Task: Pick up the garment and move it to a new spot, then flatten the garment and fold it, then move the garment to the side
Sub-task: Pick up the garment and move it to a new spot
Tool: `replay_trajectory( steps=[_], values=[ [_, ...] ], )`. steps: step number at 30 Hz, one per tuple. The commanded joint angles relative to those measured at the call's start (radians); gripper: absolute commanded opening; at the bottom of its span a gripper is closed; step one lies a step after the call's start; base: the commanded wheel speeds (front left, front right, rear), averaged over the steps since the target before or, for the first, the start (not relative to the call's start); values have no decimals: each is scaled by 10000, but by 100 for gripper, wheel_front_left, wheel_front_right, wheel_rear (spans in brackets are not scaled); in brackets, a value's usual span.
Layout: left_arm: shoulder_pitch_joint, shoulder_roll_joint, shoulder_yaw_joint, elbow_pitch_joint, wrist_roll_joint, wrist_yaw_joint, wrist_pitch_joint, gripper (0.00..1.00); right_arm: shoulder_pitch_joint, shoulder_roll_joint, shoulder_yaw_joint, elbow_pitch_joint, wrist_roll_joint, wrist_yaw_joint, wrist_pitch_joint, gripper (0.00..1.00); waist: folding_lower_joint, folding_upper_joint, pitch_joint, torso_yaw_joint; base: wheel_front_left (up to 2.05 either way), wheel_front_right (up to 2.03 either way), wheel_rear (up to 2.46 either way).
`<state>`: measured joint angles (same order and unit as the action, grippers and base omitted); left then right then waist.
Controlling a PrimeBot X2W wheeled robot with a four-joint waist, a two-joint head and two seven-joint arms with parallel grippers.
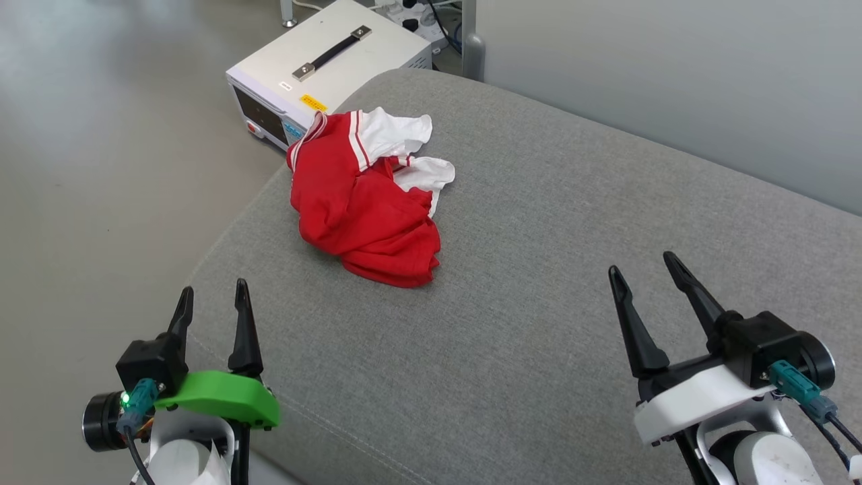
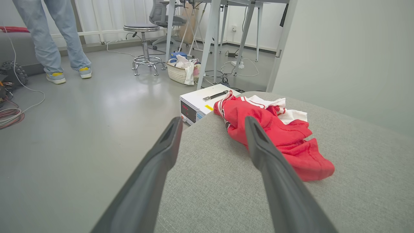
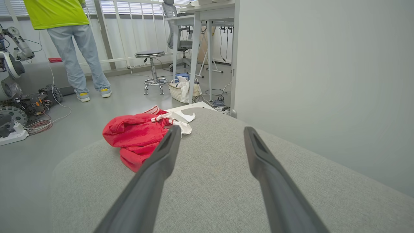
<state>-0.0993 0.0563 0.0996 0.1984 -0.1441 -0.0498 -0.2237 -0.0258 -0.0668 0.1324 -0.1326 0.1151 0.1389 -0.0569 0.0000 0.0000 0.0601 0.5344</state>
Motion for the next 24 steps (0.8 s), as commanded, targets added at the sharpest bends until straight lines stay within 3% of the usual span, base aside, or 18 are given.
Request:
replay_trajectory(
  steps=[1,8,11,15,16,24],
  values=[
    [-351,6,15,156,-79,-96,-106,100,-229,-112,25,-149,-79,-73,46,100,0,0,267,36,0,0,0],
    [-1867,302,-176,1234,-389,-450,-179,100,-819,-643,74,-845,-156,-78,661,100,0,0,1413,-235,0,0,0],
    [-2843,522,-373,1889,-634,-600,298,100,-1066,-912,59,-1174,-160,-80,944,100,0,0,1963,-395,0,0,0],
    [-4280,941,-594,2768,-1185,-749,1154,100,-1443,-1217,54,-1596,-177,-82,1272,100,0,0,2800,-781,0,0,0],
    [-5264,1388,-783,3453,-1600,-788,2029,100,-1698,-1337,69,-1811,-175,-82,1413,100,0,0,3395,-1215,0,0,0],
    [-7261,2777,-1768,5312,-3402,-806,4517,100,-2199,-1473,129,-1928,-129,-82,1431,100,0,0,4559,-2220,0,0,0]
  ],
)
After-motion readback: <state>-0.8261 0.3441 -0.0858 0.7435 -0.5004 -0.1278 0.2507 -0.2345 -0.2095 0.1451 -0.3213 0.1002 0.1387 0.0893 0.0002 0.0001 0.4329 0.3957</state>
